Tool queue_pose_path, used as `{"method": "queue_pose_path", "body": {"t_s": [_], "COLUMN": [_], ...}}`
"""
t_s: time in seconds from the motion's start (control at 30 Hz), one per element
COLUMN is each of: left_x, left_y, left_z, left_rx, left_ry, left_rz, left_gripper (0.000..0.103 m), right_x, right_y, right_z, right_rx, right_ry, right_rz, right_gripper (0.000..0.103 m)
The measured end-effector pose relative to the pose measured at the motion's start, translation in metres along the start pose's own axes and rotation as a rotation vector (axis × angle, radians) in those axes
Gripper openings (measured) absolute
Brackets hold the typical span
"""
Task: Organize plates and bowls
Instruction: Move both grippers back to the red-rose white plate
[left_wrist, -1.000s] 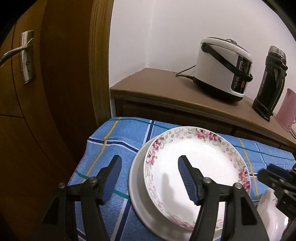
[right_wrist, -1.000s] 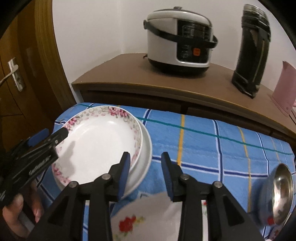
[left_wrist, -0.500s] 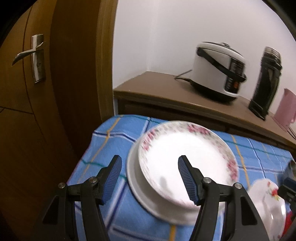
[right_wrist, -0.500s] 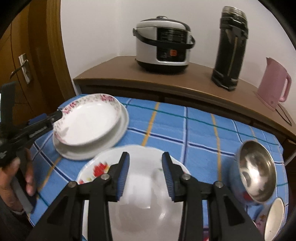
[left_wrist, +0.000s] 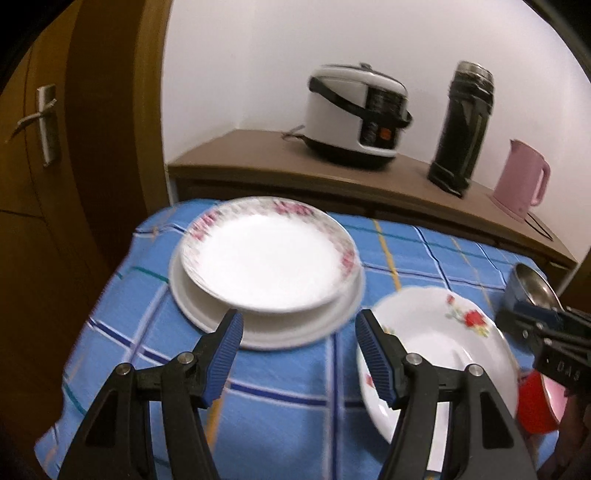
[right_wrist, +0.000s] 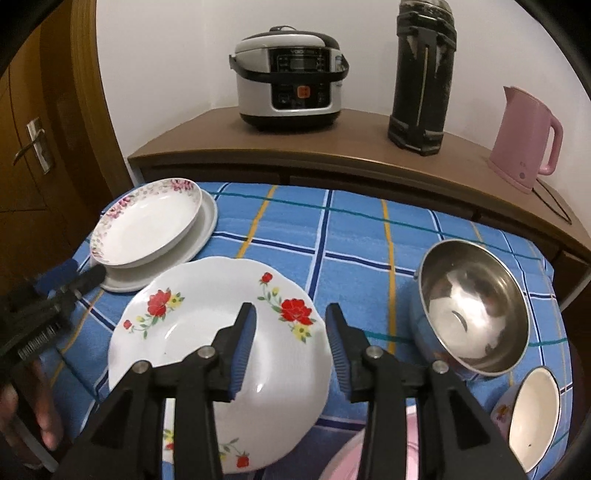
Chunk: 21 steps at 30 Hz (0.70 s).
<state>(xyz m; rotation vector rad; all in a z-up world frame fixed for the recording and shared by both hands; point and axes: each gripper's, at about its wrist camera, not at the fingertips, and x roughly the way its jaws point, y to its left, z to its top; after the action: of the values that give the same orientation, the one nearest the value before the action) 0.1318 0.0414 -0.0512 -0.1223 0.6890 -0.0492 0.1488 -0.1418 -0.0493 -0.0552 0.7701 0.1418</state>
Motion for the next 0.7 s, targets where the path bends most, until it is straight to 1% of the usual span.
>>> {"method": "queue_pose_path", "body": {"t_s": [0.07, 0.13, 0.4, 0.53, 0.7], "left_x": [0.003, 0.006, 0.009, 0.012, 0.014], "left_y": [-0.008, -0.015, -0.021, -0.021, -0.020], "left_z": [-0.005, -0.009, -0.015, -0.016, -0.017], "left_rx": [0.017, 0.033, 0.059, 0.064, 0.061], "left_ry": [0.019, 0.037, 0.059, 0.070, 0.077], "left_rz": [-0.005, -0.009, 0.015, 0.014, 0.011], "left_gripper": [0.066, 0.066, 0.066, 0.066, 0.066], "right_x": [0.000, 0.001, -0.002, -0.004, 0.004], "right_y": [0.000, 0.000, 0.003, 0.014, 0.026], "right_z": [-0.002, -0.005, -0.014, -0.019, -0.027], "right_rx": [-0.002, -0.007, -0.018, -0.034, -0.061], "right_ry": [0.012, 0.022, 0.025, 0.024, 0.049], "right_rz": [0.006, 0.003, 0.008, 0.021, 0.027], "right_gripper": [0.046, 0.046, 0.046, 0.047, 0.047]}}
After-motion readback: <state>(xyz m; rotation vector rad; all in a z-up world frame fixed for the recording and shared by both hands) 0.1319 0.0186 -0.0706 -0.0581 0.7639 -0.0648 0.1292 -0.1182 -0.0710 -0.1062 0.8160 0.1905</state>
